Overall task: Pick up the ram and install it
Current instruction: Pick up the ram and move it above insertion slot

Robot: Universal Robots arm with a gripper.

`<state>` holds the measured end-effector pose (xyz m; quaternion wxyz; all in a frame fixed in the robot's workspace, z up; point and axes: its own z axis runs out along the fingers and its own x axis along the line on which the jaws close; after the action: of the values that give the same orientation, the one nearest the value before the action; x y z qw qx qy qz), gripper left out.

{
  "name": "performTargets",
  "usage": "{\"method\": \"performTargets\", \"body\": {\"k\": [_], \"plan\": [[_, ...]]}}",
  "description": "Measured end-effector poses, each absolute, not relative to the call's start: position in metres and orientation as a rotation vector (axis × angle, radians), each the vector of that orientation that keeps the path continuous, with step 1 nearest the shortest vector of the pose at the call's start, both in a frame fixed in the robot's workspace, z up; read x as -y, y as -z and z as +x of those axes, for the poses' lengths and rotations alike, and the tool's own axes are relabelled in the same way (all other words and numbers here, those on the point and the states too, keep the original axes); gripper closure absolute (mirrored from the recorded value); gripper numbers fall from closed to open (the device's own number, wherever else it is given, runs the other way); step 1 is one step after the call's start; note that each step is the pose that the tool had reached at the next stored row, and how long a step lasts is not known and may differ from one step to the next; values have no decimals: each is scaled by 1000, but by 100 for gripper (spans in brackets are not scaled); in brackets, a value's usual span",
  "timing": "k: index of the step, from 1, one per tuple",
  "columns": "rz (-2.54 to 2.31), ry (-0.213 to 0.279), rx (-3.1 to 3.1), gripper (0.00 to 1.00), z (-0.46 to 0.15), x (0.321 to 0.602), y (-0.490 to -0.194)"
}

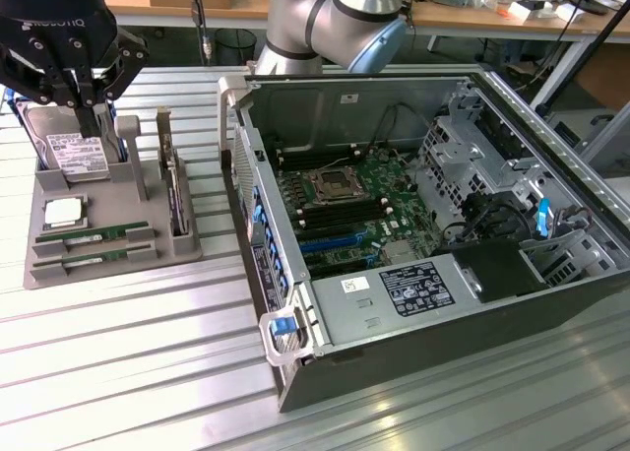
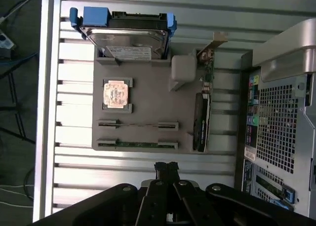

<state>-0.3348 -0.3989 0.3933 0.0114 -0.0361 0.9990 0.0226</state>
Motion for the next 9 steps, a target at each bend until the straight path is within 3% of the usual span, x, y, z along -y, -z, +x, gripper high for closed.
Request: {"method": "performTargets", "body": {"k": [9], "plan": [[-372, -73, -3100, 90, -335, 399, -393]]}}
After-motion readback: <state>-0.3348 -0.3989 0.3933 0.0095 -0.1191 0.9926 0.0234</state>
